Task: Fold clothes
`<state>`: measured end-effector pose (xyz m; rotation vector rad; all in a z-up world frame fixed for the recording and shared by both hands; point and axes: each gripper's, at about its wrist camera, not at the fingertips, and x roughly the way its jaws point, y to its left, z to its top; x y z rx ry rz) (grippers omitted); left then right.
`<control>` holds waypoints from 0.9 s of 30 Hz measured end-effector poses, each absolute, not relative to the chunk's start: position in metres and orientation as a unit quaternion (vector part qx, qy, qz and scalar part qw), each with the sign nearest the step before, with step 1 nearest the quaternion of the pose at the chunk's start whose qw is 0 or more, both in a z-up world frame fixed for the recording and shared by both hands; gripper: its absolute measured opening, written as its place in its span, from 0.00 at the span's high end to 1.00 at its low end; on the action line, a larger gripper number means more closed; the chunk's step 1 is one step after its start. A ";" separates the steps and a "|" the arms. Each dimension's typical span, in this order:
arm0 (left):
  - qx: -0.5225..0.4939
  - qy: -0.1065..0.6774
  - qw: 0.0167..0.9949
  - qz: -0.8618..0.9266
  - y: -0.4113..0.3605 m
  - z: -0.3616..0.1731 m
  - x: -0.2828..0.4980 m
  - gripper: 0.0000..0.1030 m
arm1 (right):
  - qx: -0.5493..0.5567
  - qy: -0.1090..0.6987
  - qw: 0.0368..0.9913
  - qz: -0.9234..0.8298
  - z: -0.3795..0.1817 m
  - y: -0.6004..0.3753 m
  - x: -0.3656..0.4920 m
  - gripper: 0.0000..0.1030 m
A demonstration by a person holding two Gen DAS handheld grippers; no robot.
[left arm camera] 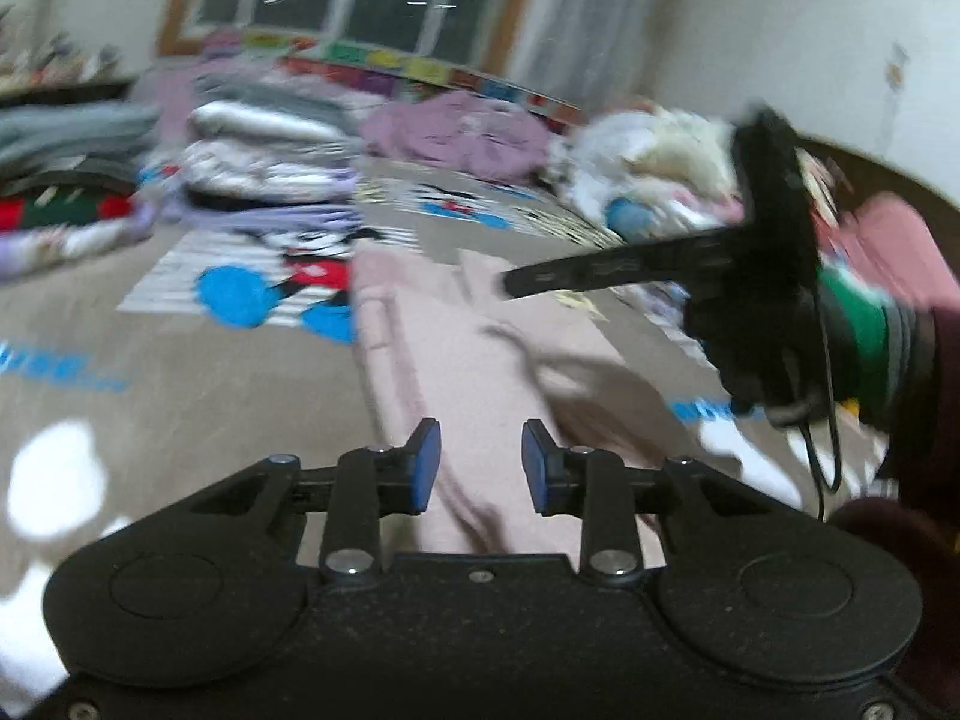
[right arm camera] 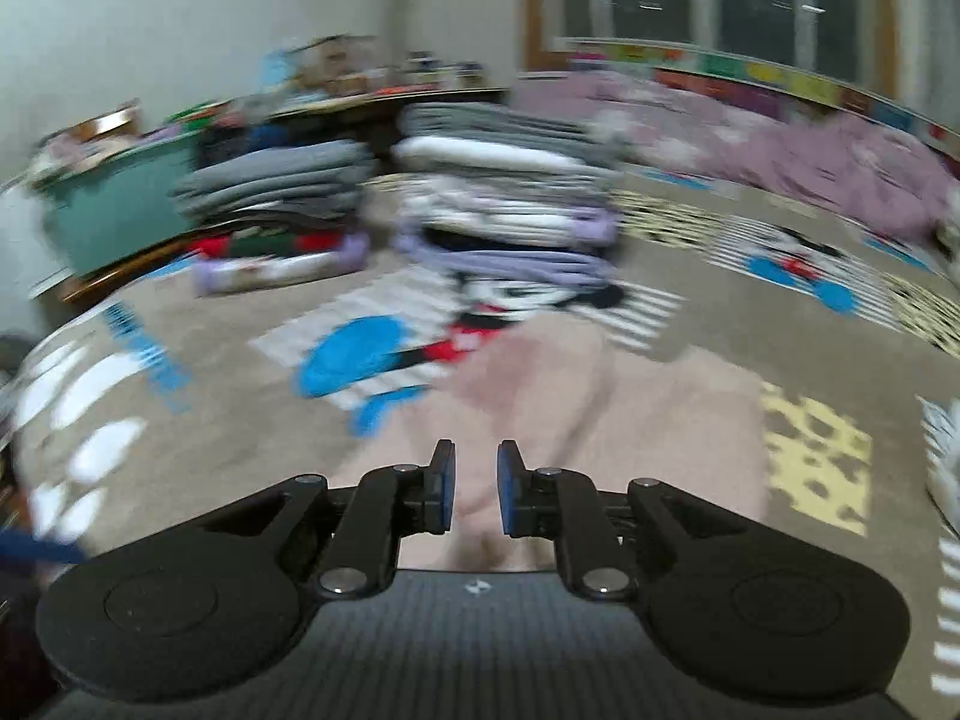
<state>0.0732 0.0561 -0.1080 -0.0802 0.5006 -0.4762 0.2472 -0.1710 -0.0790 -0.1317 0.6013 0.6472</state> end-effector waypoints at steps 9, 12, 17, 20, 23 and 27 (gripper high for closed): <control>0.093 0.293 0.920 -0.243 0.010 -0.148 0.081 0.74 | -0.080 0.362 0.875 0.312 -0.122 -0.150 0.268 0.89; 0.079 0.297 0.918 -0.250 0.015 -0.150 0.083 0.74 | -0.089 0.357 0.876 0.311 -0.136 -0.143 0.265 0.91; 0.050 0.292 0.919 -0.261 0.022 -0.140 0.075 0.73 | -0.101 0.355 0.876 0.310 -0.136 -0.136 0.266 0.92; 0.020 0.265 0.929 -0.257 0.035 -0.128 0.070 0.73 | -0.101 0.342 0.883 0.305 -0.121 -0.141 0.257 0.85; -0.014 0.238 0.940 -0.242 0.049 -0.119 0.073 0.73 | -0.098 0.320 0.890 0.310 -0.103 -0.153 0.237 0.83; 0.001 0.233 0.939 -0.252 0.054 -0.116 0.077 0.75 | -0.120 0.313 0.885 0.323 -0.101 -0.159 0.214 0.83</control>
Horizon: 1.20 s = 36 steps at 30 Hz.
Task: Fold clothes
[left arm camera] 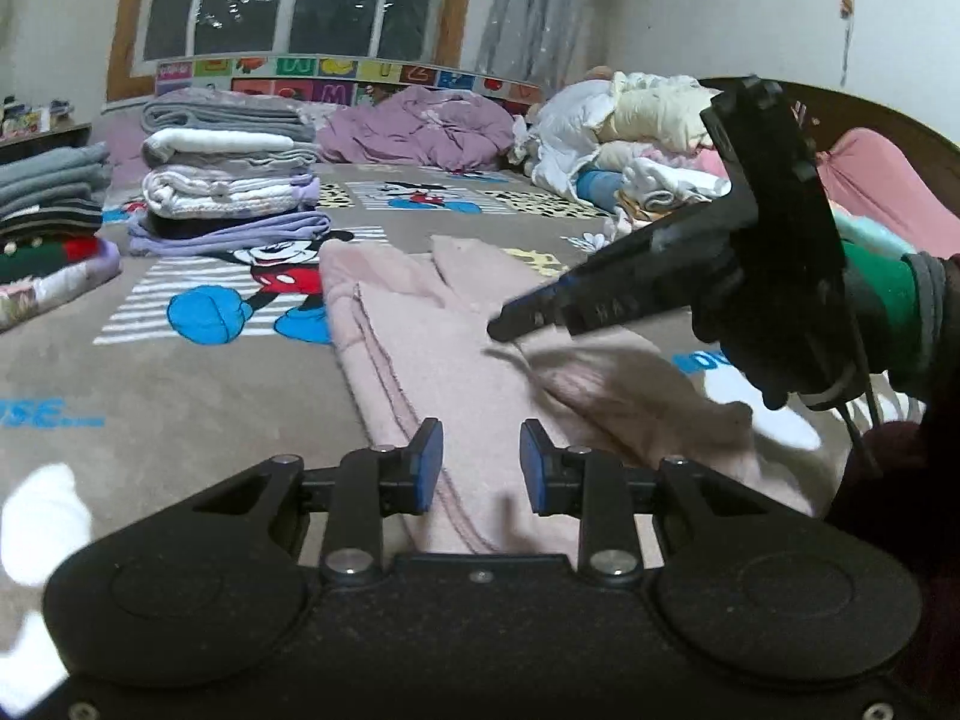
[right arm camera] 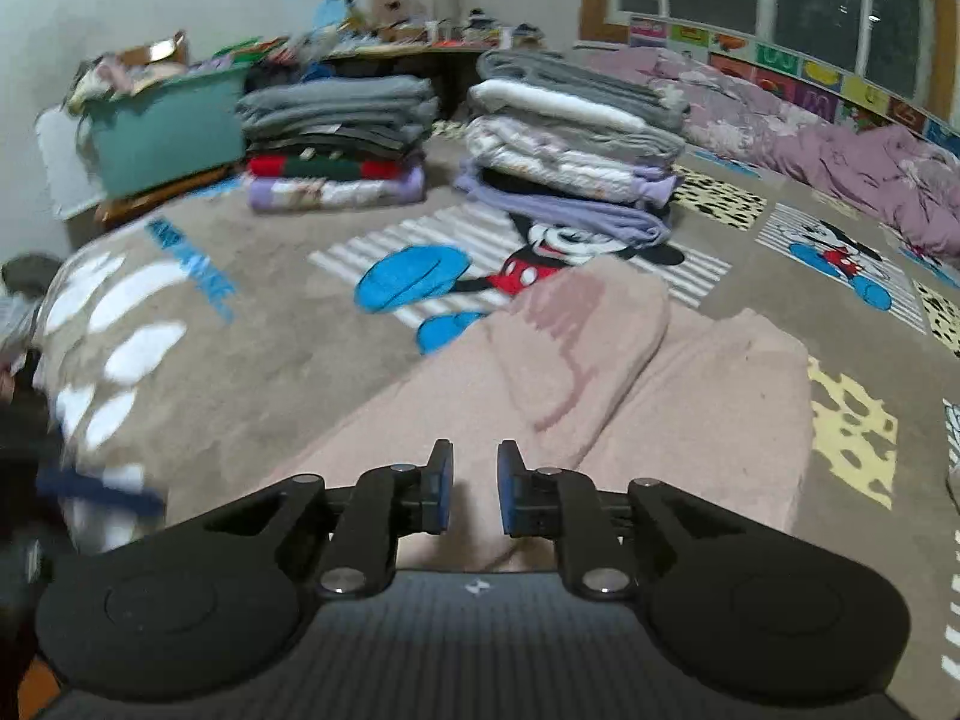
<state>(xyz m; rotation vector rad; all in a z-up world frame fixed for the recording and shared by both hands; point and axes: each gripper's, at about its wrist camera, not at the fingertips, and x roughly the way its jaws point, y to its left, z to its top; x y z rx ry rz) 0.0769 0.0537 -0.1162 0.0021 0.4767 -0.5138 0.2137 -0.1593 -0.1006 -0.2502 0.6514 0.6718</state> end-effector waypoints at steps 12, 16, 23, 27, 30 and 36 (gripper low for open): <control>0.105 0.277 0.919 -0.259 0.025 -0.151 0.081 0.76 | -0.147 0.355 0.869 0.314 -0.139 -0.132 0.213 0.83; 0.084 0.266 0.927 -0.251 0.027 -0.143 0.074 0.71 | -0.158 0.358 0.869 0.302 -0.134 -0.127 0.209 0.83; 0.067 0.209 0.952 -0.213 0.045 -0.127 0.058 0.54 | -0.088 0.275 0.911 0.294 -0.097 -0.174 0.151 0.68; 0.106 0.181 0.956 -0.205 0.047 -0.117 0.048 0.47 | -0.060 0.224 0.937 0.260 -0.092 -0.222 0.107 0.67; 0.152 0.164 0.953 -0.205 0.045 -0.113 0.039 0.42 | -0.056 0.194 0.951 0.235 -0.095 -0.252 0.082 0.65; 0.318 0.124 0.911 -0.230 0.026 -0.129 0.009 0.38 | -0.088 0.157 0.962 0.206 -0.112 -0.283 0.034 0.56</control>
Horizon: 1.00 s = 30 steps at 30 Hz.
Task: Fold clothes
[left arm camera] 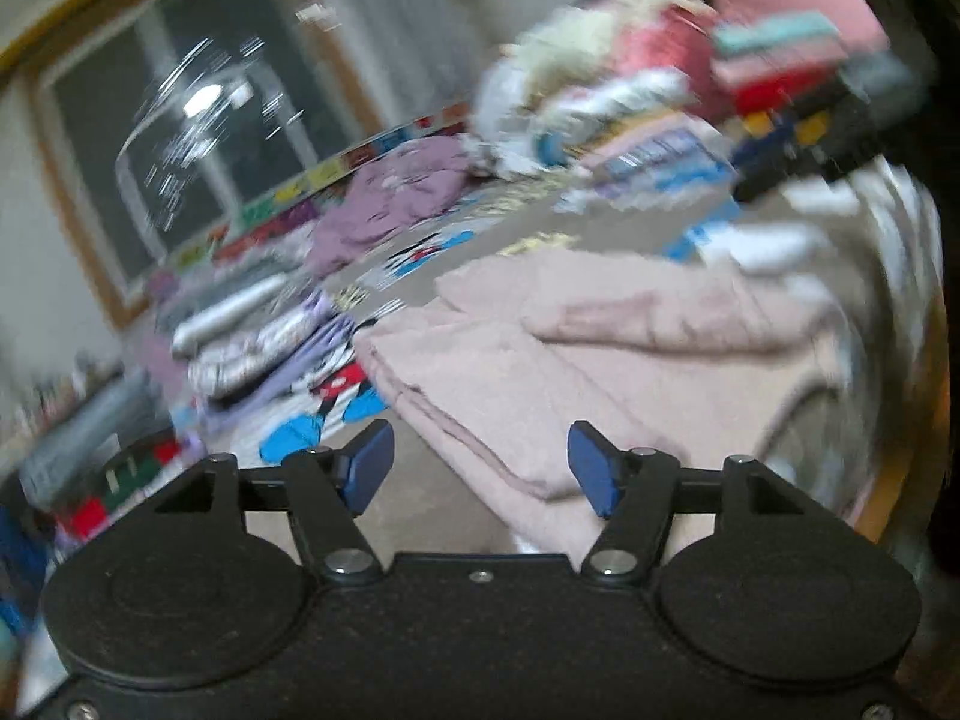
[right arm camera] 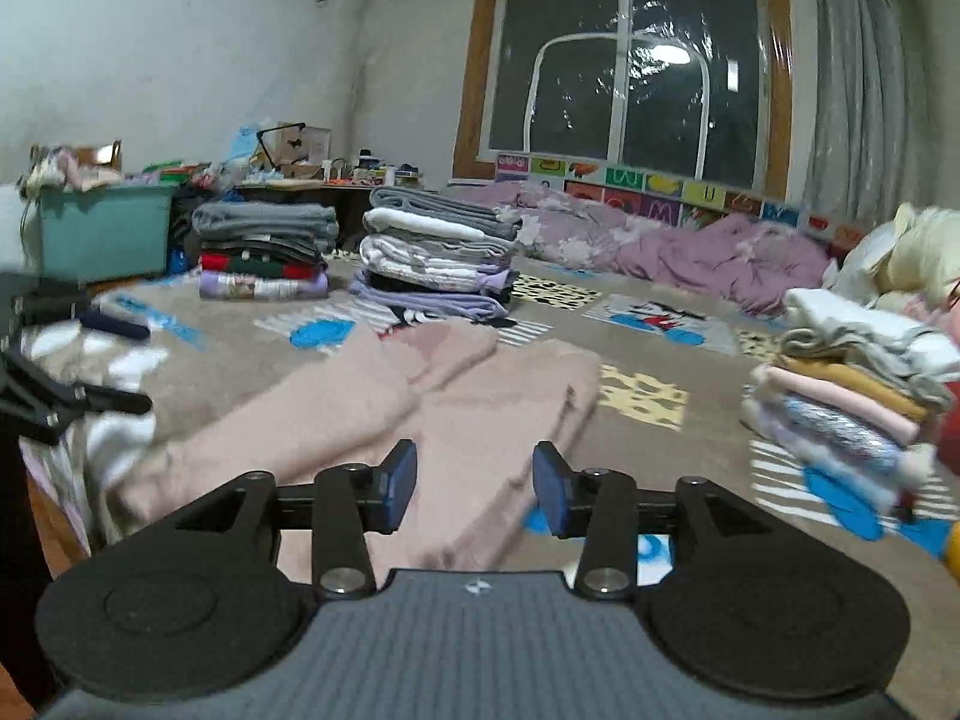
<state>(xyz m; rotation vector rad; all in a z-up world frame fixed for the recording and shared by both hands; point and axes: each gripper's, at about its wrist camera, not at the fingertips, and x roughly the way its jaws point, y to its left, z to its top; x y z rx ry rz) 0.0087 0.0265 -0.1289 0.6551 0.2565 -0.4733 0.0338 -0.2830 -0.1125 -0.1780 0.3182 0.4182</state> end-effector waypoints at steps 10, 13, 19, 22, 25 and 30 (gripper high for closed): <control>0.543 0.109 0.792 -0.258 0.007 -0.180 -0.017 0.36 | -0.259 0.192 0.919 0.228 -0.147 -0.263 0.001 0.54; 0.581 0.097 0.770 -0.245 0.008 -0.192 -0.015 0.35 | -0.289 0.220 0.906 0.220 -0.163 -0.253 -0.002 0.55; 0.637 0.045 0.734 -0.232 0.008 -0.217 -0.009 0.27 | -0.344 0.220 0.885 0.225 -0.183 -0.239 -0.006 0.54; 0.624 0.020 0.747 -0.230 0.012 -0.218 -0.010 0.24 | -0.375 0.196 0.875 0.236 -0.190 -0.228 -0.008 0.54; 0.605 -0.006 0.766 -0.217 0.015 -0.210 -0.012 0.24 | -0.402 0.163 0.872 0.228 -0.193 -0.218 -0.011 0.52; 0.604 -0.049 0.767 -0.211 0.015 -0.202 -0.008 0.24 | -0.408 0.094 0.882 0.215 -0.179 -0.219 -0.018 0.50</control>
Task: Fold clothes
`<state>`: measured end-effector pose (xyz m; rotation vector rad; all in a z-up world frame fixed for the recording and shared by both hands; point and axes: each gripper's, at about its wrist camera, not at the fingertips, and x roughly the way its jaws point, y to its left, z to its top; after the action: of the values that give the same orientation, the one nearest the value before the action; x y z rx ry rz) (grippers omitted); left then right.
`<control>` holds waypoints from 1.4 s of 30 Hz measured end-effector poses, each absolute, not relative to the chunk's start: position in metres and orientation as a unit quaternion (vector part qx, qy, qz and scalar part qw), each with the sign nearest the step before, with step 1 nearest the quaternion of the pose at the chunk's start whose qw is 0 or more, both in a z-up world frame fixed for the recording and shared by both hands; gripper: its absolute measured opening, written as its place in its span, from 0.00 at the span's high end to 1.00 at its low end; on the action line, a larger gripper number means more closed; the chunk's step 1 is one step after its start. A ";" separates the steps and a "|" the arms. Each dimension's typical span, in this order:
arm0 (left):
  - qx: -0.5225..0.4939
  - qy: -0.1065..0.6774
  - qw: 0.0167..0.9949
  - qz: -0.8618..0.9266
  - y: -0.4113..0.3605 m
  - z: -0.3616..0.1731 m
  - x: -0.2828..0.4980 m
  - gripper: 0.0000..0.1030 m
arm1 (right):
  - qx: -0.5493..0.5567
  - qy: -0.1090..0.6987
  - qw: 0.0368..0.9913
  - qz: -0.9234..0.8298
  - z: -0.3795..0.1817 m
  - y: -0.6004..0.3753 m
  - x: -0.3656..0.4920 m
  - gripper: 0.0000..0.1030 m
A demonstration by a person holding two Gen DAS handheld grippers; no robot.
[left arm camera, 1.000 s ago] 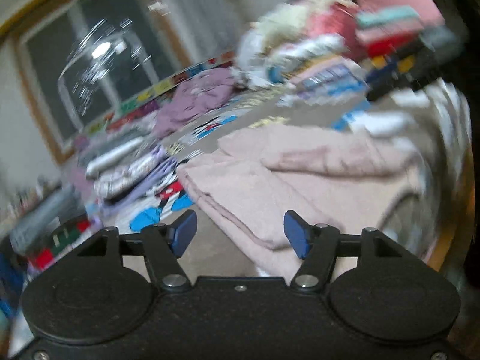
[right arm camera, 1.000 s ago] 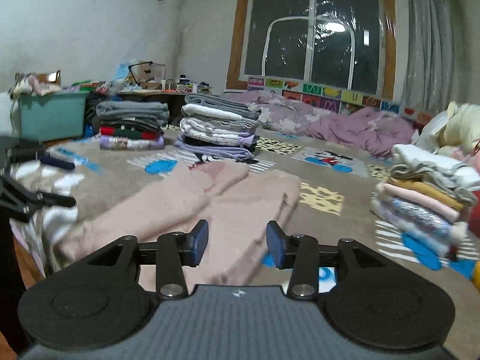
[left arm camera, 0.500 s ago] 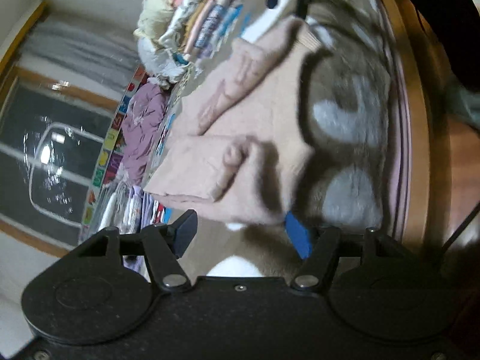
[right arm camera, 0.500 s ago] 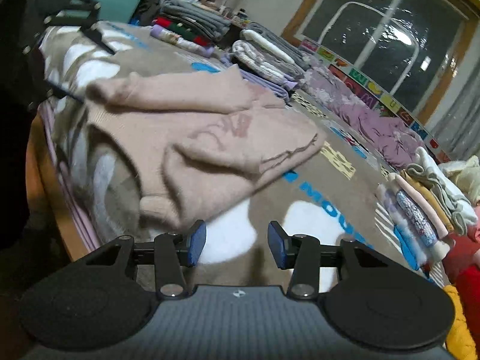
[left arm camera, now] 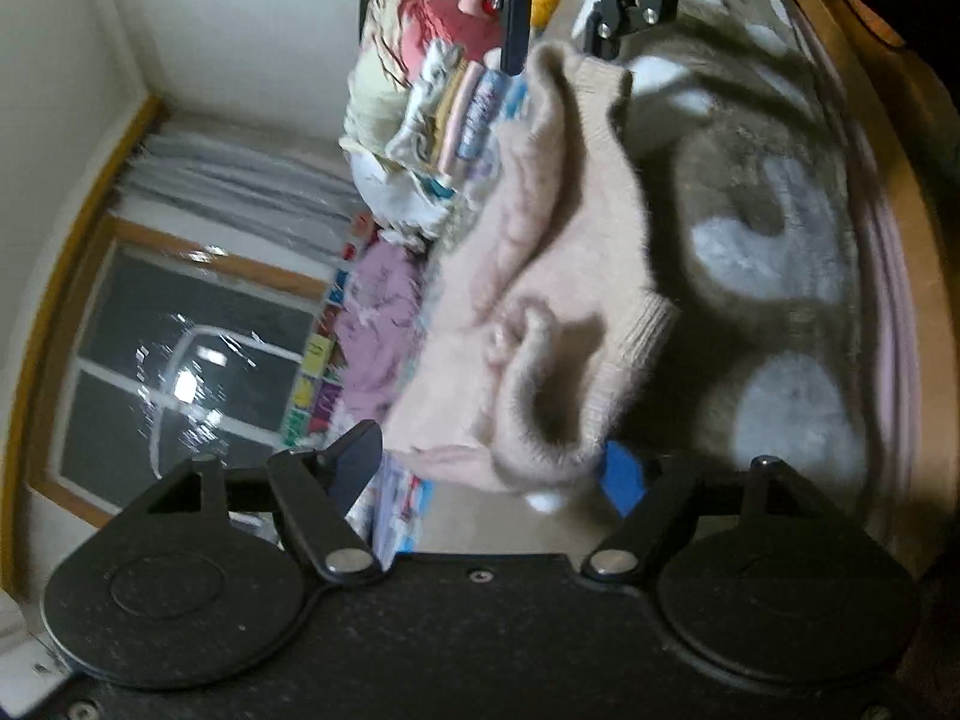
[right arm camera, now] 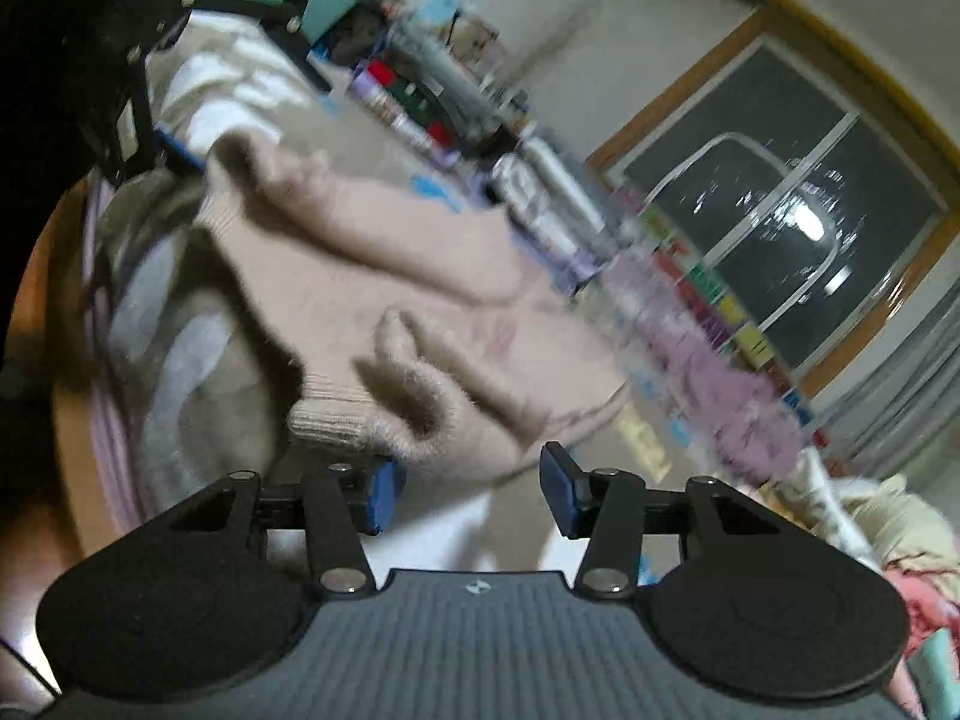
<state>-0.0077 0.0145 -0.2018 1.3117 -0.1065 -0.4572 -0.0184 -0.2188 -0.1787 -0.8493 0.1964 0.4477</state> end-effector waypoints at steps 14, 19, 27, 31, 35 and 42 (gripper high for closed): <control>0.661 -0.123 0.682 -0.289 0.027 -0.203 0.029 0.33 | -0.587 -0.049 0.767 0.254 -0.212 -0.213 0.000 0.33; 0.662 -0.059 0.686 -0.295 0.012 -0.196 0.037 0.78 | -0.581 -0.002 0.751 0.314 -0.204 -0.204 0.015 0.67; 0.633 -0.036 0.707 -0.313 0.009 -0.152 -0.002 0.79 | -0.511 0.066 0.786 0.341 -0.164 -0.196 0.000 0.78; 0.626 -0.021 0.692 -0.358 0.018 -0.138 -0.035 0.79 | -0.489 0.087 0.777 0.386 -0.136 -0.200 -0.036 0.78; 0.580 0.023 0.709 -0.401 0.023 -0.111 -0.045 0.78 | -0.465 0.110 0.773 0.418 -0.103 -0.211 -0.060 0.78; 0.475 0.089 0.754 -0.444 0.031 -0.060 -0.011 0.74 | -0.355 0.143 0.814 0.436 -0.045 -0.232 -0.049 0.77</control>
<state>-0.0110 0.0314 -0.0600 1.0369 0.1939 -0.9684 -0.0488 -0.2316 -0.0450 -0.7576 0.3062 0.9310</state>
